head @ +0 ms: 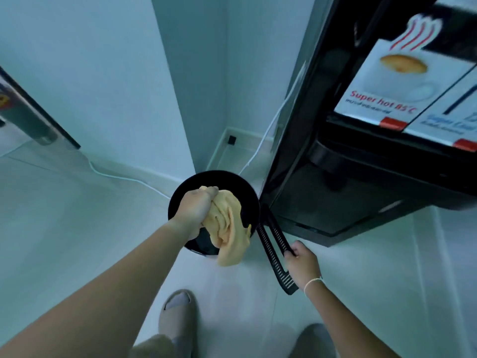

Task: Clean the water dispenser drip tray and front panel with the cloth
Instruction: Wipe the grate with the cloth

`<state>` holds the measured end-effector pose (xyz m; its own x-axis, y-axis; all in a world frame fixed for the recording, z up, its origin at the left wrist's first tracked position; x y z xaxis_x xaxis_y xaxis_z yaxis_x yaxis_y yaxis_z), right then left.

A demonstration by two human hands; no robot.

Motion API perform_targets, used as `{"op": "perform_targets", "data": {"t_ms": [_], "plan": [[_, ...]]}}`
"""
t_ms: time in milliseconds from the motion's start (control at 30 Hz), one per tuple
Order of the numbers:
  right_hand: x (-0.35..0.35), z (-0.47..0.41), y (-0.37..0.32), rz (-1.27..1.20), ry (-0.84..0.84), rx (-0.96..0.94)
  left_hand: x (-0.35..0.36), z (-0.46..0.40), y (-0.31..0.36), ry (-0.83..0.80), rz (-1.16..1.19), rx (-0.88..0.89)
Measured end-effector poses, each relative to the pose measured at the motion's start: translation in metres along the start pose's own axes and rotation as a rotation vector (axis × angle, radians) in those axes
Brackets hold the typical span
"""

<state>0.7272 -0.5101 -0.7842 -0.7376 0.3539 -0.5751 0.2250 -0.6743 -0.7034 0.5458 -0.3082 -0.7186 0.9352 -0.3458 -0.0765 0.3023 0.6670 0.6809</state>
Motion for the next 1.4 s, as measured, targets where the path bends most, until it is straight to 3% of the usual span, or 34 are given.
{"op": "perform_targets", "data": {"t_ms": [333, 467, 667, 867, 1167, 1400], "plan": [[-0.052, 0.075, -0.137, -0.232, 0.266, -0.336, -0.018, 0.097, 0.075, 0.095, 0.152, 0.237], [-0.035, 0.09, -0.201, -0.319, 0.152, -0.447, -0.011, 0.115, 0.094, 0.003, 0.287, 0.3], [-0.016, 0.103, -0.248, -0.164, 0.106, -0.599, 0.007, 0.126, 0.1, -0.243, 0.36, 0.242], [-0.004, 0.116, -0.256, 0.059, 0.098, -0.746, -0.006, 0.119, 0.117, -0.253, 0.349, 0.282], [-0.012, 0.093, -0.252, -0.129, 0.099, -0.634, 0.006, 0.116, 0.084, -0.304, 0.263, 0.246], [-0.008, 0.105, -0.244, -0.307, -0.007, -0.618, -0.017, 0.111, 0.11, -0.143, 0.244, 0.307]]}}
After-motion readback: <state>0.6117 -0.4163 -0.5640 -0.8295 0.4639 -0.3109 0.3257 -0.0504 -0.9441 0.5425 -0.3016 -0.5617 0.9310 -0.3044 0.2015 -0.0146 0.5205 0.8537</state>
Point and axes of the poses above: each hand's wrist, its own z-axis away from the middle knuckle, its own x-axis out of the palm, y = z × x, the point moved 8 cm from there along -z, towards the middle knuckle, and after that the axes turned 7 degrees about -x, right-handed, at the moved point
